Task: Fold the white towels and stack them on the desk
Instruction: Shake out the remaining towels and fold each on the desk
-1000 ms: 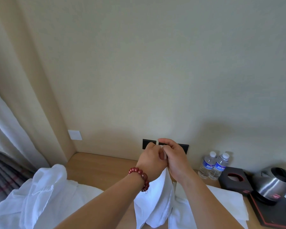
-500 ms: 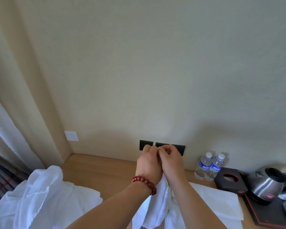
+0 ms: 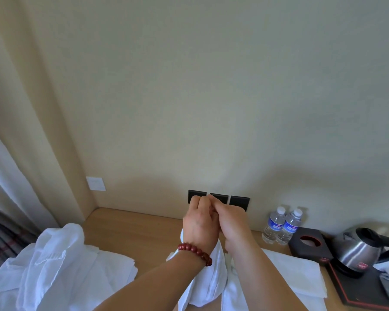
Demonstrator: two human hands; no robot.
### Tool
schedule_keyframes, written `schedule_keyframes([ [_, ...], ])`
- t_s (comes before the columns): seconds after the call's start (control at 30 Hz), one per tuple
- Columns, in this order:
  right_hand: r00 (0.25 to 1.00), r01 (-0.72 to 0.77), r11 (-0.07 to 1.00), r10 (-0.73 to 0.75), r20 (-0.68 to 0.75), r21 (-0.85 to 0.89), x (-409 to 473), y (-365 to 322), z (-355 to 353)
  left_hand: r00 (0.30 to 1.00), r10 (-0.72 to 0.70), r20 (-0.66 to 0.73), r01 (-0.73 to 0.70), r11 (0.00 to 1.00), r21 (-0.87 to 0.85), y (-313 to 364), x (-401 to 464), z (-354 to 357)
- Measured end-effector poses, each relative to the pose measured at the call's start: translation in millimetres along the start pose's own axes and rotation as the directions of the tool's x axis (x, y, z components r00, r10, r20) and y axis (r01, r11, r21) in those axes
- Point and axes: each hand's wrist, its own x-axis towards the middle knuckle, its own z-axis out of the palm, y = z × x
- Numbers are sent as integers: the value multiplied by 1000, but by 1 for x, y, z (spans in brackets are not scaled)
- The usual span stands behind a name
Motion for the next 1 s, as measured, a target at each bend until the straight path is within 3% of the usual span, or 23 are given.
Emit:
schedule_keyframes([
  [0.23,985,171,949,-171,24,-266,-3,-8,-1,989,0,145,6,999,-45,1,-8,-2],
  [0.4,971,231,956,-237,-12,-178,7,-13,-12,976,37,214,11,976,-219,7,-15,-13],
  [0.5,911,407,900,-412,2,-154,8,-20,-23,973,-109,205,156,960,-231,3,-13,-23],
  [0.57,871,484,860,-491,-4,-163,9,-27,-29,952,-209,225,254,947,-197,3,-5,-34],
  [0.73,786,608,776,-618,-15,-169,8,-51,-43,897,-226,381,317,928,-194,-2,10,-56],
  [0.8,760,645,740,-647,59,-192,5,-60,-47,843,-329,425,407,907,-105,-5,15,-58],
  [0.87,738,673,711,-662,128,-205,1,-67,-47,759,-387,523,524,841,-137,-4,17,-59],
  [0.9,729,684,700,-669,148,-206,0,-70,-47,735,-359,575,541,822,-178,-3,16,-60],
  [1.0,714,700,682,-668,210,-214,-3,-76,-47,750,-230,620,500,810,-305,9,10,-67],
])
